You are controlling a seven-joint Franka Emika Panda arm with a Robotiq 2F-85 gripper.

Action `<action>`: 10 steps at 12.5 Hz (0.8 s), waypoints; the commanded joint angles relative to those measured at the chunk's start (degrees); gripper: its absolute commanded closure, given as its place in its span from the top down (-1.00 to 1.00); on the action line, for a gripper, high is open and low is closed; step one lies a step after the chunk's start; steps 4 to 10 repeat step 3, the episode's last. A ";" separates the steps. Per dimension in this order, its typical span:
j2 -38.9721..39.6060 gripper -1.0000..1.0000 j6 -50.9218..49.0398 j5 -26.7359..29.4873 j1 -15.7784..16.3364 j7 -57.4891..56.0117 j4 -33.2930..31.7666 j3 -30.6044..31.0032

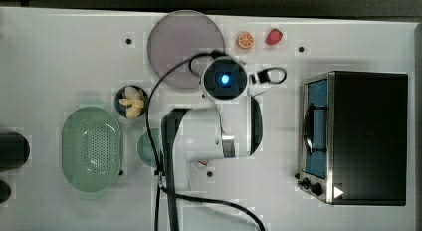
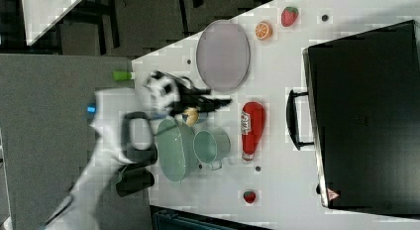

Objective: Pick ketchup from strainer and place it on the table

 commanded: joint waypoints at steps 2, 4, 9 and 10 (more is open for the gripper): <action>-3.14 1.00 -11.36 0.72 -0.32 2.82 11.23 0.72; -3.07 1.00 -14.87 1.91 -0.27 3.86 13.93 0.77; -3.07 1.00 -14.87 1.91 -0.27 3.86 13.93 0.77; -3.07 1.00 -14.87 1.91 -0.27 3.86 13.93 0.77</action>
